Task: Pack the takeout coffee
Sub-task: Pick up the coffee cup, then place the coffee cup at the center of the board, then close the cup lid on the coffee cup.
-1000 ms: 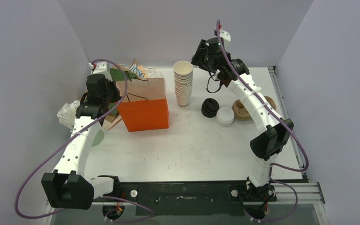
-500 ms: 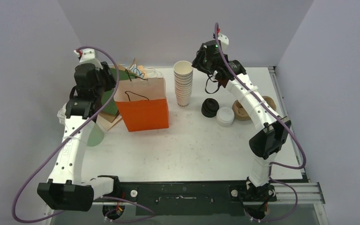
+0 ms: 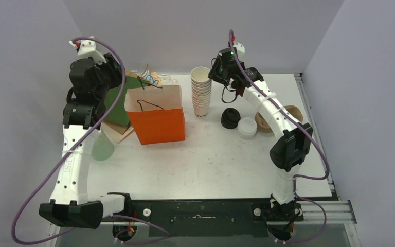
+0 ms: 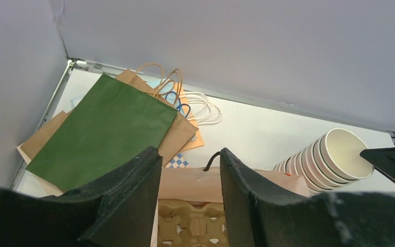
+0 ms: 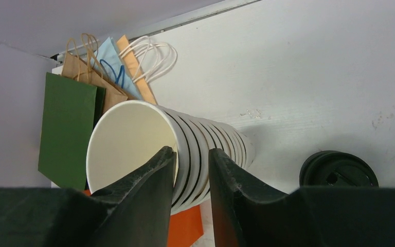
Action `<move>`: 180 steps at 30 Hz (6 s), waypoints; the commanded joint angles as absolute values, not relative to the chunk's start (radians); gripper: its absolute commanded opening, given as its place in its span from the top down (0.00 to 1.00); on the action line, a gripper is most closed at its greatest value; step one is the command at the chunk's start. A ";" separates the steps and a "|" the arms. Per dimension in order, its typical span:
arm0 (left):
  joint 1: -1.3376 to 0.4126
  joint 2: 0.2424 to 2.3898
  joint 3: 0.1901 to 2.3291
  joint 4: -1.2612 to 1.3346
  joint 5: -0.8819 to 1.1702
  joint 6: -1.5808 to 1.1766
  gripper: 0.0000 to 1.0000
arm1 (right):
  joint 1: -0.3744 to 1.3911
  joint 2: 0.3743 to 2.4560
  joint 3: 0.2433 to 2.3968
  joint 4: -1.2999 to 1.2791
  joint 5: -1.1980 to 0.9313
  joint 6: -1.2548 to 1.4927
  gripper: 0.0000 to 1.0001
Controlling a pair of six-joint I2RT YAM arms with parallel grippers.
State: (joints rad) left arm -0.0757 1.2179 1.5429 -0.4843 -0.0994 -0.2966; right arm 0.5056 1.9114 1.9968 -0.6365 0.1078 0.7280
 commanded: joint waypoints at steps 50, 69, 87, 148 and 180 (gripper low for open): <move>-0.392 1.470 1.819 -0.317 0.044 -0.296 0.61 | 0.554 1.708 2.146 -0.548 0.152 0.571 1.00; -0.796 1.455 1.783 -0.343 -0.066 -0.220 0.58 | 0.567 1.105 1.300 -0.639 0.194 0.658 1.00; -0.963 0.997 0.981 -0.198 -0.133 -0.461 0.53 | 0.749 1.093 0.620 -0.088 0.168 0.732 1.00; -0.742 0.903 0.654 -0.099 -0.109 -0.452 0.03 | 0.343 1.558 1.018 -0.334 0.347 0.706 0.00; -0.742 0.905 0.666 -0.117 -0.118 -0.436 0.03 | 0.343 1.565 1.061 -0.367 0.366 0.696 0.07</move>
